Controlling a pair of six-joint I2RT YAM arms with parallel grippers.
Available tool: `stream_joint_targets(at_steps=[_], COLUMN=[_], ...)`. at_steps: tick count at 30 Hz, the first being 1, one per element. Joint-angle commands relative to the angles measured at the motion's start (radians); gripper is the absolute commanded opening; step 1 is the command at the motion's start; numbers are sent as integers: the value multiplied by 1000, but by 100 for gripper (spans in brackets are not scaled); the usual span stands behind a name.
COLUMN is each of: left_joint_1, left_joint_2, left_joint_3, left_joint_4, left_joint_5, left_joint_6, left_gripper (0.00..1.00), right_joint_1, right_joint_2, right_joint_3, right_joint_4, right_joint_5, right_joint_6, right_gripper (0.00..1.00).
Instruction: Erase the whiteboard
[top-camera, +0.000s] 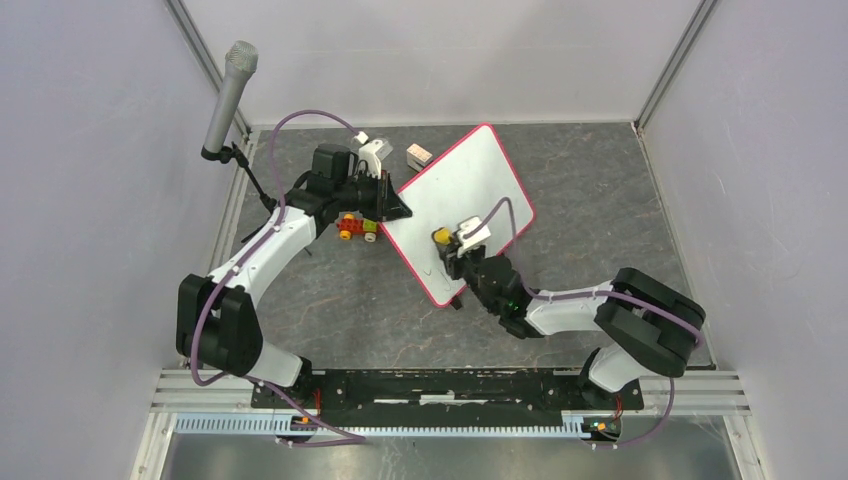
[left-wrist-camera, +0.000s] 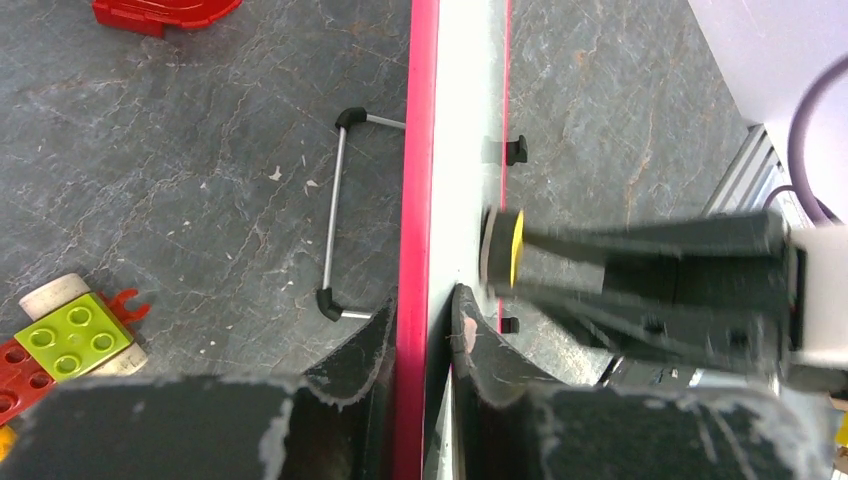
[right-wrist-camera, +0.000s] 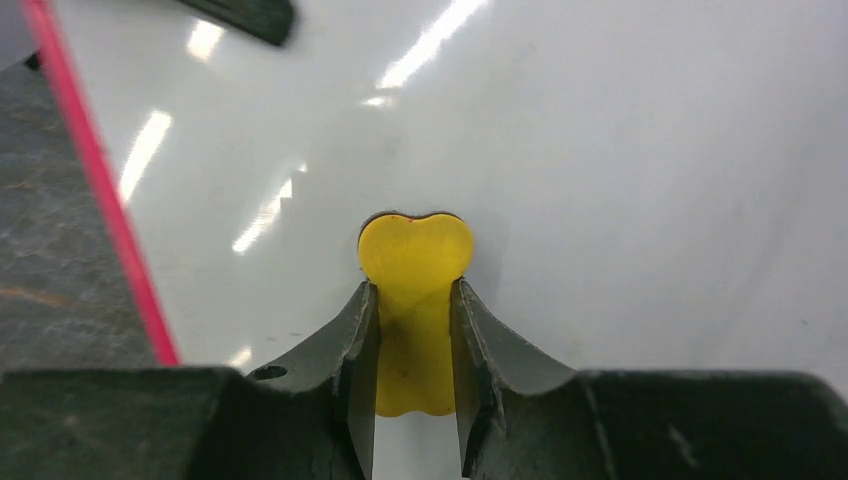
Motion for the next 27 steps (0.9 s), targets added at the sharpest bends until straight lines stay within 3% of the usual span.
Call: stream_joint_targets(at_steps=[1,6,17,23,27], left_joint_1=[-12,-18,-19,-20,-20], left_joint_2=[13,9,-58,-59,-75], left_joint_3=[-50,-46,-60,-132,-131], left_joint_4=[-115,-175,-311,-269,-273], left_joint_5=[-304,-302,-257,-277,-341], left_joint_6=[200,173,109,108,138], left_gripper=[2,2,2,2,2], right_joint_1=[-122,-139,177,155,101], right_joint_2=[12,10,29,22,-12], right_joint_3=[-105,-105,-13,-25,-126], right_joint_4=[-67,-82,-86,-138,-112], right_joint_5=[21,-15,-73,60,144], right_joint_6=[89,71,32,73,118], right_gripper=[28,28,29,29,29])
